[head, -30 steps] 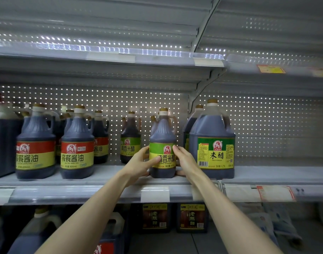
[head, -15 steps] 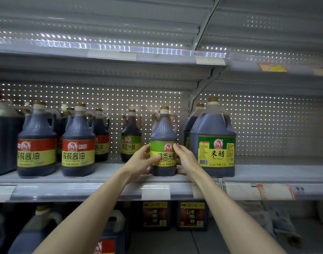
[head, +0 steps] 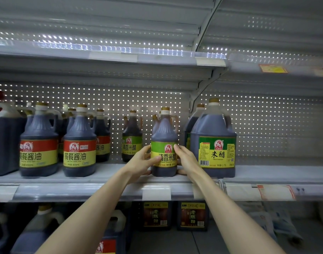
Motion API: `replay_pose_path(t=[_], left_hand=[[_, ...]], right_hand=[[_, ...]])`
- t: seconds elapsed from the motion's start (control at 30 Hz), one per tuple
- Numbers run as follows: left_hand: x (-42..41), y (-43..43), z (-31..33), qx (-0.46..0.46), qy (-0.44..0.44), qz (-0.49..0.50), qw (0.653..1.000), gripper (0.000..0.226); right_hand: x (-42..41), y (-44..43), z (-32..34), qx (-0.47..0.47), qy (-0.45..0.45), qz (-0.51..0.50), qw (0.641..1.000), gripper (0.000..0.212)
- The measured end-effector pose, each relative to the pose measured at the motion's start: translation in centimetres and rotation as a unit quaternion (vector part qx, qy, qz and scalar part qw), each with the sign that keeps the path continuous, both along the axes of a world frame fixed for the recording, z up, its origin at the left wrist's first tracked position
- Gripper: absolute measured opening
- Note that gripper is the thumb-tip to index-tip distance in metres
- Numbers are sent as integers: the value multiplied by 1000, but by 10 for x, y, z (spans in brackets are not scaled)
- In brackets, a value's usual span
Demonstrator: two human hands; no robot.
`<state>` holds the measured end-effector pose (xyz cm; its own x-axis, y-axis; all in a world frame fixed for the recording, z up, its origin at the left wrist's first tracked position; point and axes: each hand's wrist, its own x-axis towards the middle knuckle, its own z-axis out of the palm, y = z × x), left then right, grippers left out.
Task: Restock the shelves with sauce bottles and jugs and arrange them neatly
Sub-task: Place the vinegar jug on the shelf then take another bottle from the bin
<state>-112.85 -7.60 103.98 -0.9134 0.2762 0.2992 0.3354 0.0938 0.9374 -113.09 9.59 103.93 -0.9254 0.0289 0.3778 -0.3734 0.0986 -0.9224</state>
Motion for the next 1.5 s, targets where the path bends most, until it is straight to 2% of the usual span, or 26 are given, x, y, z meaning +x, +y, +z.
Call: replay_pose_path(t=[0.27, 0.47, 0.67, 0.83, 0.93, 1.13, 1.5], left_hand=[[-2, -3, 2, 20, -13, 19, 1000, 67], [21, -3, 31, 22, 76, 87, 993, 70], [72, -15, 41, -5, 158, 136, 978, 63], [129, -46, 23, -3, 196, 174, 965, 53], [160, -77, 16, 3, 201, 219, 955, 45], [219, -151, 18, -3, 203, 299, 932, 49], [369, -351, 2, -43, 184, 429, 883, 57]], right_hand=[[-3, 0, 0, 1, -6, -9, 1000, 39], [16, 6, 24, 59, 38, -52, 996, 48], [57, 4, 35, 85, 98, -41, 991, 53], [91, -20, 32, 69, 138, -4, 988, 50], [111, -54, 30, 51, 146, 48, 987, 45], [144, -147, 34, 26, 161, 153, 975, 42], [236, -381, 17, 13, 156, 280, 947, 33]])
